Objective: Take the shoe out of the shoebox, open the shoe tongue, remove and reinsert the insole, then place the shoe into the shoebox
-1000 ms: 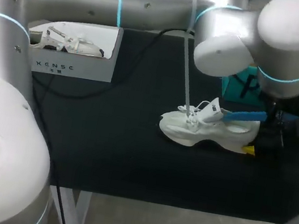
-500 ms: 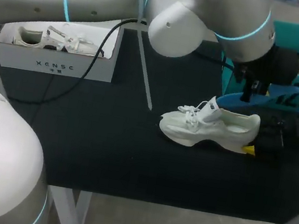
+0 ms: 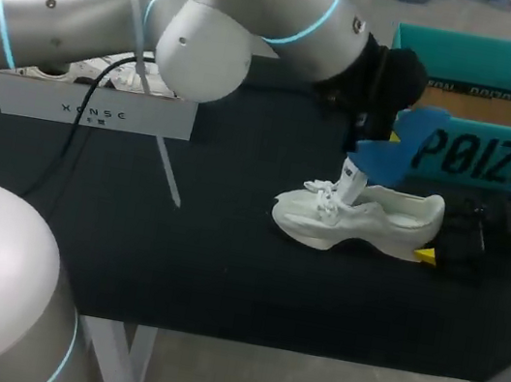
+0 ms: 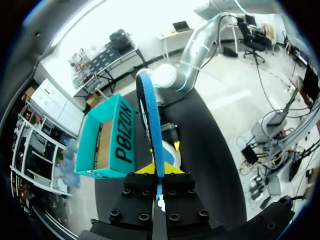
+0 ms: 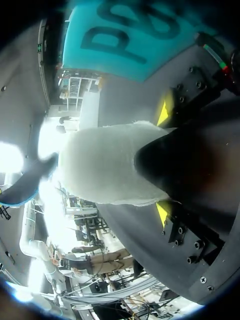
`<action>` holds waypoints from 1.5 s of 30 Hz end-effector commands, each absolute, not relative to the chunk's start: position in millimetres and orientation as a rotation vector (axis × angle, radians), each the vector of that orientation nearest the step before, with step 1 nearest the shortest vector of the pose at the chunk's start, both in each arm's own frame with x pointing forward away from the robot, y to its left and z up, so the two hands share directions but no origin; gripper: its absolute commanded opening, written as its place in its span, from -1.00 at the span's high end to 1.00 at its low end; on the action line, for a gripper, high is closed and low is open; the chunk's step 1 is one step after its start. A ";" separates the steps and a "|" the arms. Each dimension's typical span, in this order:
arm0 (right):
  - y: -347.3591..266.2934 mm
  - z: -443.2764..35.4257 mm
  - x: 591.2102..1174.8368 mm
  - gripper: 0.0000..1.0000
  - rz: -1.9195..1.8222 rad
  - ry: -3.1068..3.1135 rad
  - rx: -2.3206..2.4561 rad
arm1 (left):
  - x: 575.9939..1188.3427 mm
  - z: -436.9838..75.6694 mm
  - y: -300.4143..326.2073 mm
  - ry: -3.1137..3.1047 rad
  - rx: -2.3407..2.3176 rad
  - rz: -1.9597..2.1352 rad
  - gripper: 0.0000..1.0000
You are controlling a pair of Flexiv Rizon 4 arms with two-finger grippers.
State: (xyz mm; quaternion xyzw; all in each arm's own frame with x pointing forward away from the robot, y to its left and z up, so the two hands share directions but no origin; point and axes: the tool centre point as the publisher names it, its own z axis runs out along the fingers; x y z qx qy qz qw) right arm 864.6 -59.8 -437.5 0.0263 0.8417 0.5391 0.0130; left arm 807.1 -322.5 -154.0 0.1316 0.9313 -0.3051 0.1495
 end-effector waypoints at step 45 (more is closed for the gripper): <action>-57.7 -442.2 864.6 1.00 1.676 2.624 0.085 | 801.5 -117.7 -302.8 2.621 0.520 -1.319 1.00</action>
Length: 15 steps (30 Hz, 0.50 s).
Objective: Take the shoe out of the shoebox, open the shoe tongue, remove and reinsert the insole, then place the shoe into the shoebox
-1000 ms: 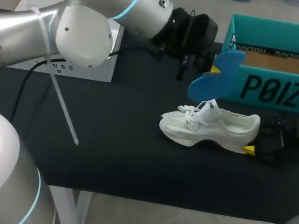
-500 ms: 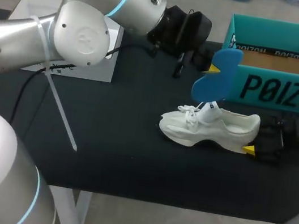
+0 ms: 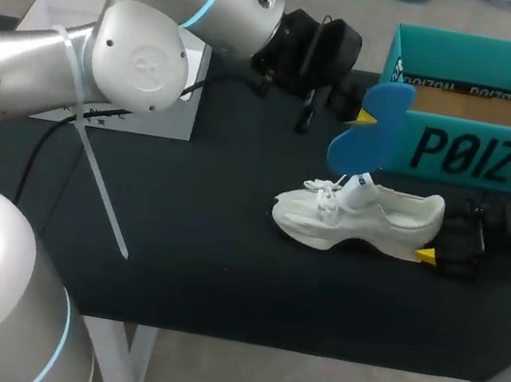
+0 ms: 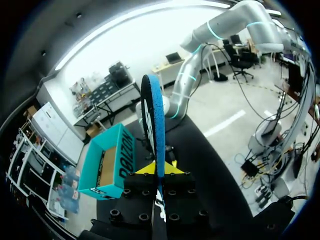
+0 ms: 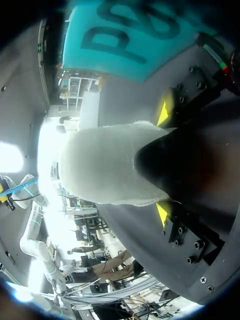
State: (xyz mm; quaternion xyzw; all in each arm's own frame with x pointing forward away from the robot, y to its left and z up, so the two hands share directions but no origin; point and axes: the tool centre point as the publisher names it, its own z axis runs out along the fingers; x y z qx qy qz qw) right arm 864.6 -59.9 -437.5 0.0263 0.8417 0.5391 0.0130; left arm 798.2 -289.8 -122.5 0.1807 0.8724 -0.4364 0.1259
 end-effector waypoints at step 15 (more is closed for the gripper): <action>-57.7 -442.2 864.6 1.00 1.676 2.624 0.085 | 811.3 -91.1 -319.4 3.197 0.379 -1.486 1.00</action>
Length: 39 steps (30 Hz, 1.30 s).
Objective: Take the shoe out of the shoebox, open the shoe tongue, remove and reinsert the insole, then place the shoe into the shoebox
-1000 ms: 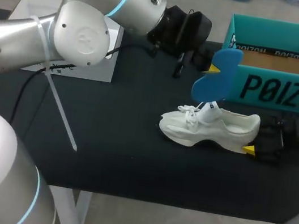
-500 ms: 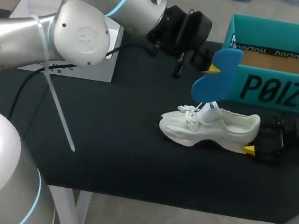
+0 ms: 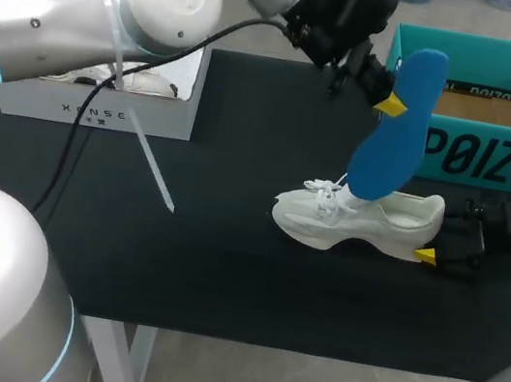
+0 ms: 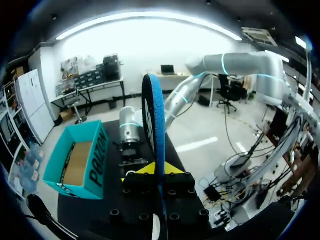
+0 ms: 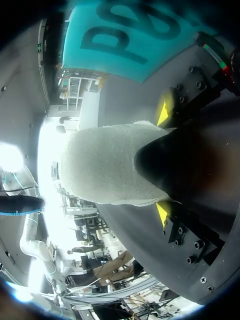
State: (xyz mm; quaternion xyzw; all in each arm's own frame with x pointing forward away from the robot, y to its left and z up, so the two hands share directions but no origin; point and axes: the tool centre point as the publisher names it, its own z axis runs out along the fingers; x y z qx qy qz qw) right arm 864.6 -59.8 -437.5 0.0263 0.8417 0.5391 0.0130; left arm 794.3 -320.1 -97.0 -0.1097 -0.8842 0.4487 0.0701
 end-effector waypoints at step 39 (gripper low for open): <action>-57.7 -442.2 864.6 1.00 1.676 2.624 0.085 | 764.6 -90.2 -217.8 -2.225 0.139 1.336 1.00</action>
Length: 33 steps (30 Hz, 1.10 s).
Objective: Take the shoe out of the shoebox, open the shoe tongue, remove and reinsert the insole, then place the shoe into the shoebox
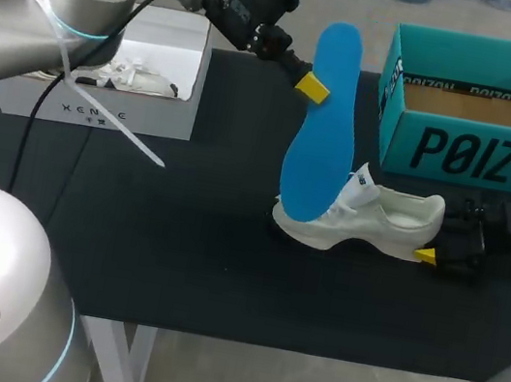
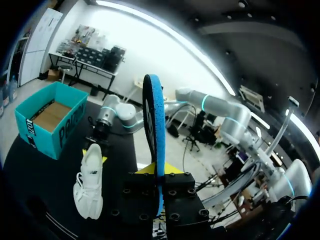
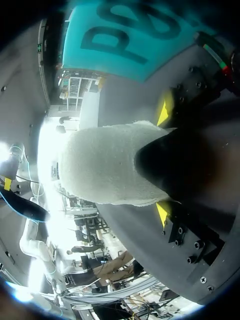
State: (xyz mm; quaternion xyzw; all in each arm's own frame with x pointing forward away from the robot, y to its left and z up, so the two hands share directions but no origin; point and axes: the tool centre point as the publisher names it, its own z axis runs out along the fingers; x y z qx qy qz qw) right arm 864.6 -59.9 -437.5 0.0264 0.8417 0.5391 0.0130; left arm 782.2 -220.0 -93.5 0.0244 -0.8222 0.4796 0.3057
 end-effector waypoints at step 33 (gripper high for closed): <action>-57.7 -442.2 864.6 -1.00 1.676 2.624 0.085 | 752.6 -88.9 -240.7 -2.245 0.130 1.314 1.00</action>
